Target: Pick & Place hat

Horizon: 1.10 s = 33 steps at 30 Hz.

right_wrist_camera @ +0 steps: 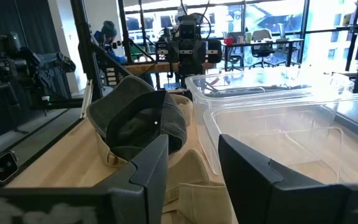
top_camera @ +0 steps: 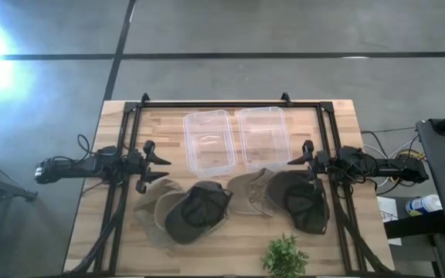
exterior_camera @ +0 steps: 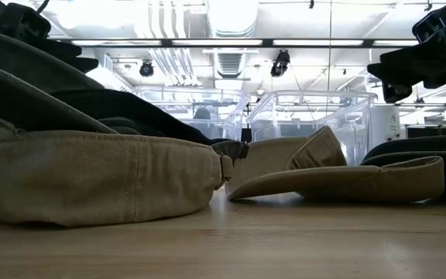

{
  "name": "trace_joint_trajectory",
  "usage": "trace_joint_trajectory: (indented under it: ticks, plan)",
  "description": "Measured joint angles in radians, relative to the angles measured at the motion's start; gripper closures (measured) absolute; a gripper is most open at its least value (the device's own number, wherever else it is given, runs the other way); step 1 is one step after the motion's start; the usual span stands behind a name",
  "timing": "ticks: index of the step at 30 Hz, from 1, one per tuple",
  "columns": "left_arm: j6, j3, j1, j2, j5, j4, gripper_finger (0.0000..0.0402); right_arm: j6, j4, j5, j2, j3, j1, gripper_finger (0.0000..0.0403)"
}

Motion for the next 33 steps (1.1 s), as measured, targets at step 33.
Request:
trace_joint_trajectory:
  ticks: [33]
  plan:
    - [0.0,0.0,0.0,0.0,0.0,0.0,0.023,0.058,0.007,0.0,0.0,0.0,0.0,0.0264]
